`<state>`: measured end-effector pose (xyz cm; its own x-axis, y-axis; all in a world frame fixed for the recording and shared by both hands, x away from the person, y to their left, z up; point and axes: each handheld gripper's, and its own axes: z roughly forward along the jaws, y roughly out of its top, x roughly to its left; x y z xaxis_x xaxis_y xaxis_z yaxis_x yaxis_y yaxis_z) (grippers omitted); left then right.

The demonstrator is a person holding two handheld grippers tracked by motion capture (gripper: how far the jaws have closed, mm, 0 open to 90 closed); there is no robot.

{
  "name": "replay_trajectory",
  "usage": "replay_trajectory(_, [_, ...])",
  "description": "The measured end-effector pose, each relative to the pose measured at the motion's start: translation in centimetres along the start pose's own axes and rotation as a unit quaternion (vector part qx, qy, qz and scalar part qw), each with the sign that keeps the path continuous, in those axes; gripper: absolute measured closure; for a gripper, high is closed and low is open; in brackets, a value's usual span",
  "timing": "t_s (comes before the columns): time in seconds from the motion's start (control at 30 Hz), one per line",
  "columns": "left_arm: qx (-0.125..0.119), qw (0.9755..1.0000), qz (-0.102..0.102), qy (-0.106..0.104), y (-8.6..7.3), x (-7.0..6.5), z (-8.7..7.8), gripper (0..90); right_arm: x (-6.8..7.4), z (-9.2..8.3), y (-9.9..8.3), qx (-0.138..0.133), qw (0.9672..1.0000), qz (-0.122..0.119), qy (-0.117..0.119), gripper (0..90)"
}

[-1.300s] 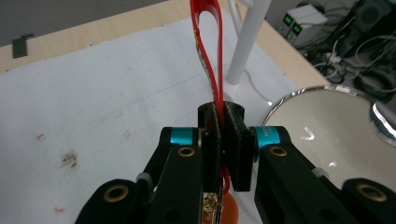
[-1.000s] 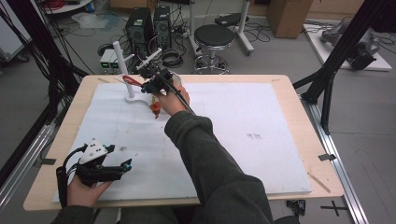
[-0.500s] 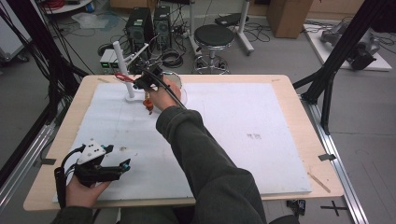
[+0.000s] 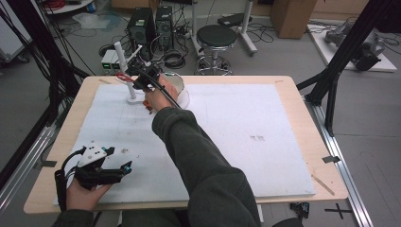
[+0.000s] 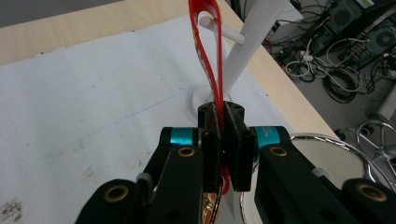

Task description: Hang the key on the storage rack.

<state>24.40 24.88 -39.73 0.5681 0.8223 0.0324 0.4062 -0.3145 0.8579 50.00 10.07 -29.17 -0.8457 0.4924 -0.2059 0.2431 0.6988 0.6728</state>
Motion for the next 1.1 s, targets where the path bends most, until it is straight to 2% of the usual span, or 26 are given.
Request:
replay_trajectory(0.13, [0.001,1.0000,0.001,-0.002,0.0,-0.1,0.0,20.6,0.0,0.5,-0.1,0.004,1.0000,-0.002,-0.003,85.7])
replay_trajectory(0.57, [0.002,1.0000,0.002,-0.002,0.0,0.0,0.0,20.6,-0.2,1.8,-0.4,0.024,0.9996,0.017,-0.003,85.6])
replay_trajectory(0.67, [0.001,1.0000,0.003,-0.001,0.0,0.0,0.0,20.6,-0.4,2.0,-0.6,0.026,0.9993,0.028,0.003,84.2])
replay_trajectory(0.77, [0.001,1.0000,0.003,-0.001,0.0,0.0,0.0,20.5,-0.7,2.0,-0.8,0.019,0.9991,0.038,0.009,74.6])
replay_trajectory(0.97, [0.002,1.0000,0.001,-0.002,0.0,0.0,0.0,20.6,-1.2,1.2,-1.1,0.004,0.9980,0.055,0.030,74.6])
replay_trajectory(1.1, [0.002,1.0000,0.003,0.000,0.0,0.0,-0.1,20.6,-1.8,0.4,-2.1,-0.007,0.9969,0.062,0.049,70.3])
